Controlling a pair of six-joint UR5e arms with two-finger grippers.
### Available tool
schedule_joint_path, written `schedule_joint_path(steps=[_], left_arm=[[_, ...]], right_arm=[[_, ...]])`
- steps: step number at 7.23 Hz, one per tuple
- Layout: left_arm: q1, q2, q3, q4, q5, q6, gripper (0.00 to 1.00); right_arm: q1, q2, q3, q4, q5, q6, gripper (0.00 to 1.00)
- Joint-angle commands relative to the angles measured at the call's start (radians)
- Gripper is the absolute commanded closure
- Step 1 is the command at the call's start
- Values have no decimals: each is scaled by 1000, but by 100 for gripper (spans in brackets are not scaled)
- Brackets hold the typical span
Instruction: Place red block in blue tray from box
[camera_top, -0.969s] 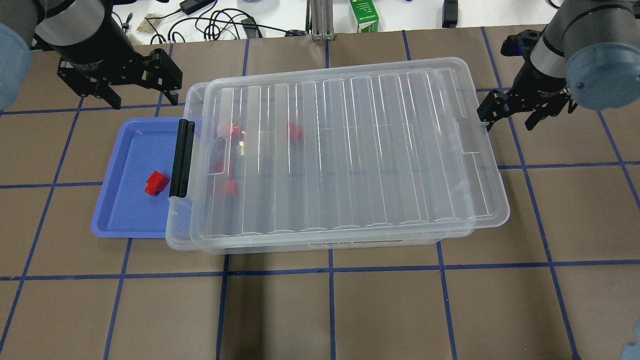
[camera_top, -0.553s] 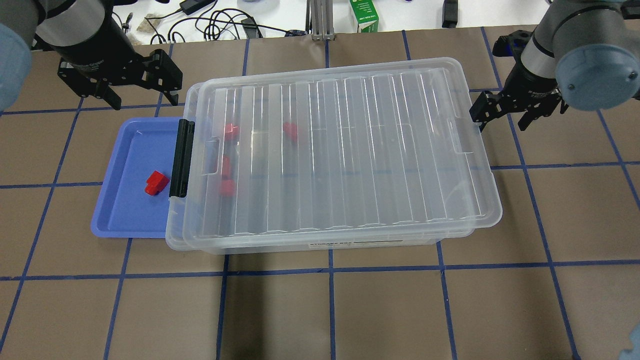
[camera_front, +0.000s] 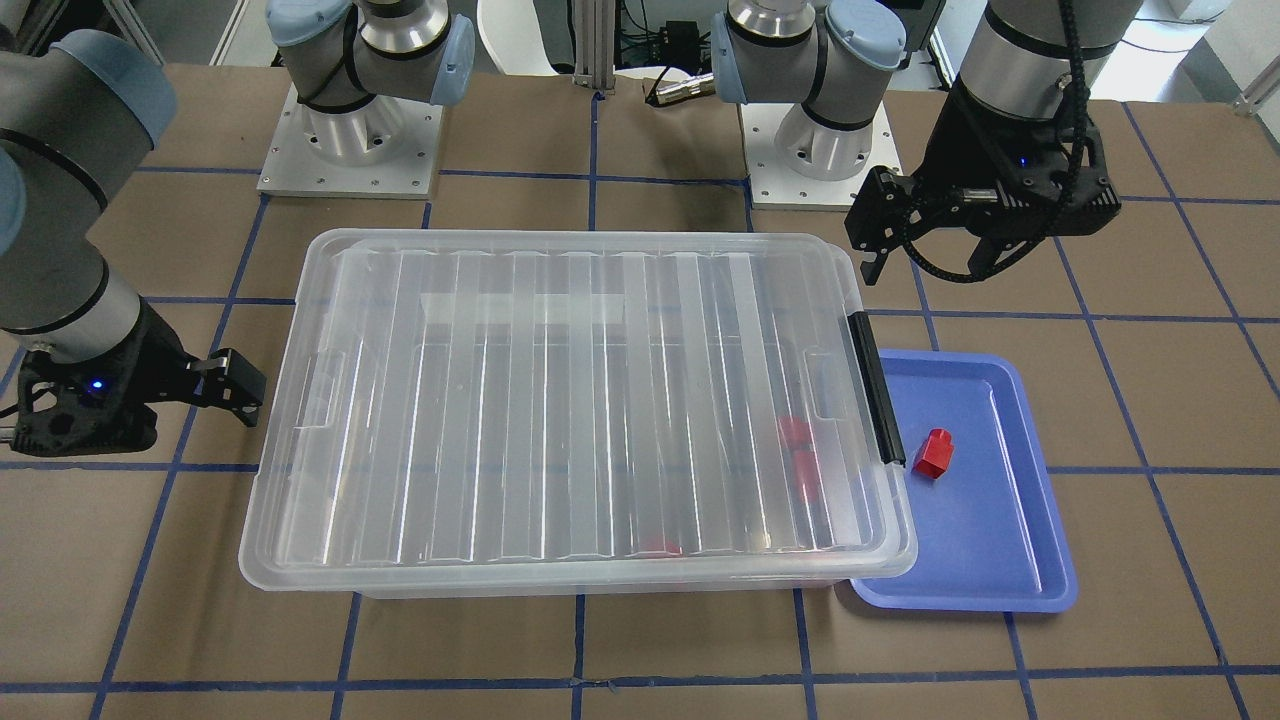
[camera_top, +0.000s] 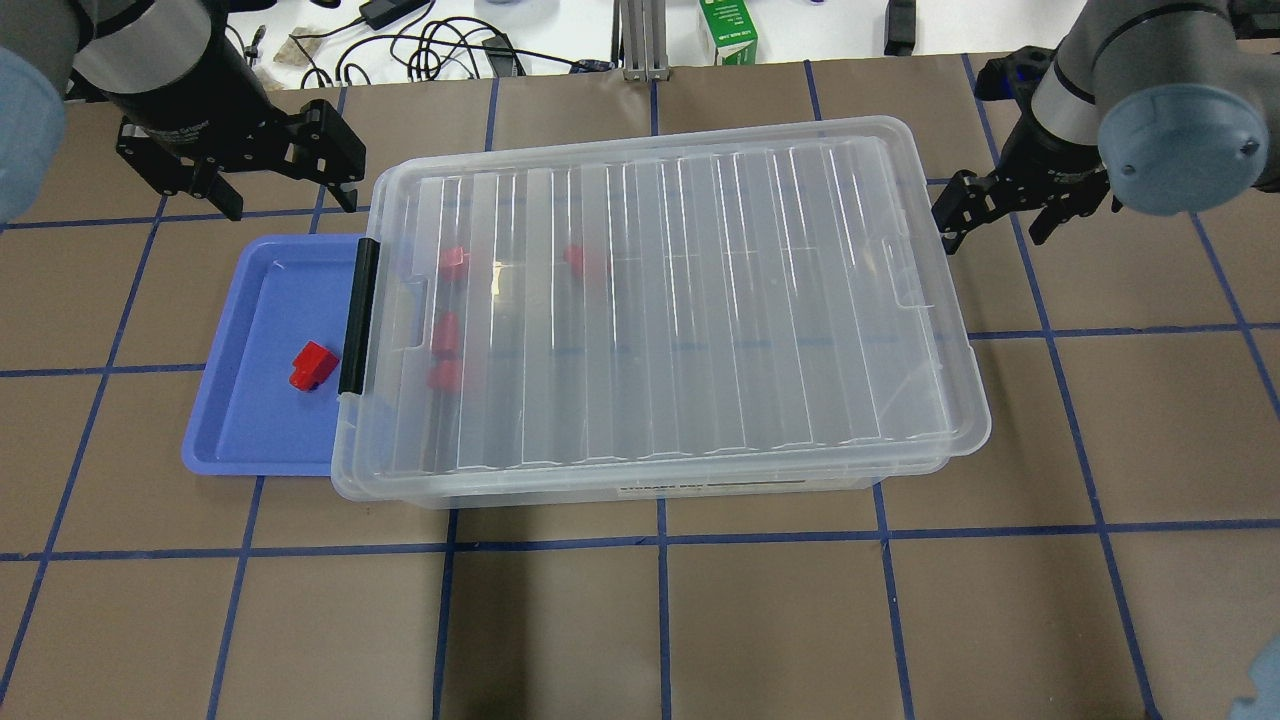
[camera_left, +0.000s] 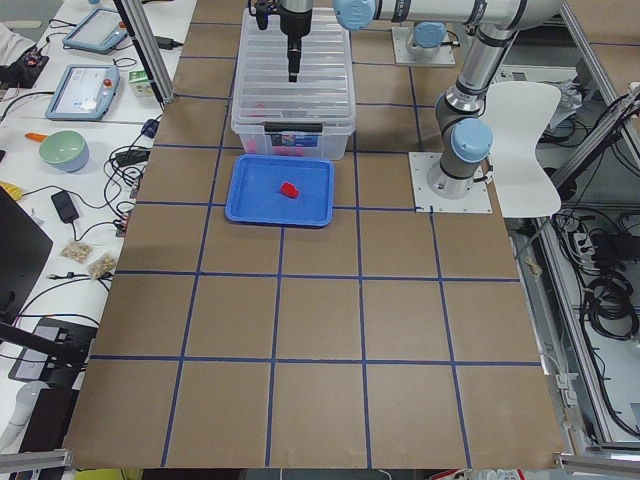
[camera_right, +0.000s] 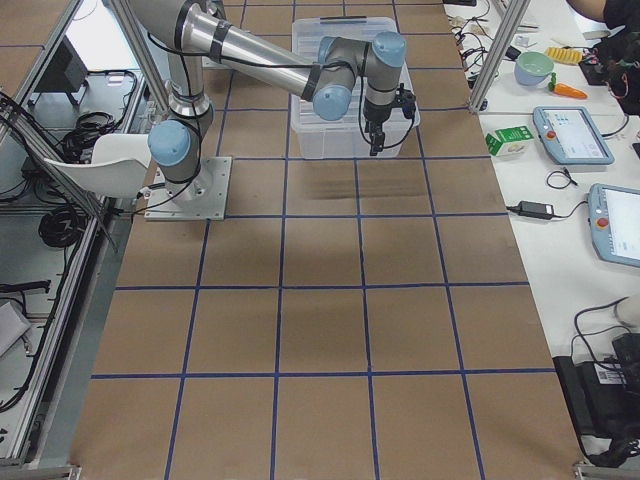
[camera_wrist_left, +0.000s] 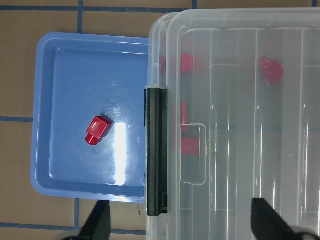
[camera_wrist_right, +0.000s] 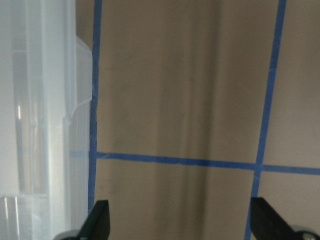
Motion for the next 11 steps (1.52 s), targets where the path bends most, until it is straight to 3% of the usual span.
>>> schedule_joint_path(steps=[1,3,4,7,11], left_arm=[[0,0,-2,0,0,0,0],[0,2,-3,0,-1,0,0],[0,2,-5,0,-1,0,0],[0,2,-5,-2,-1,0,0],[-2,2,-6,0,-1,0,0]], right_arm=[[-9,-52,-95,75,-4,1,0],[3,-155,-170,275,10,16,0],[34,-193,-172,302,10,47,0],[230,-203,-172,321,7,239,0],[240,-192,-166,313,4,240,0]])
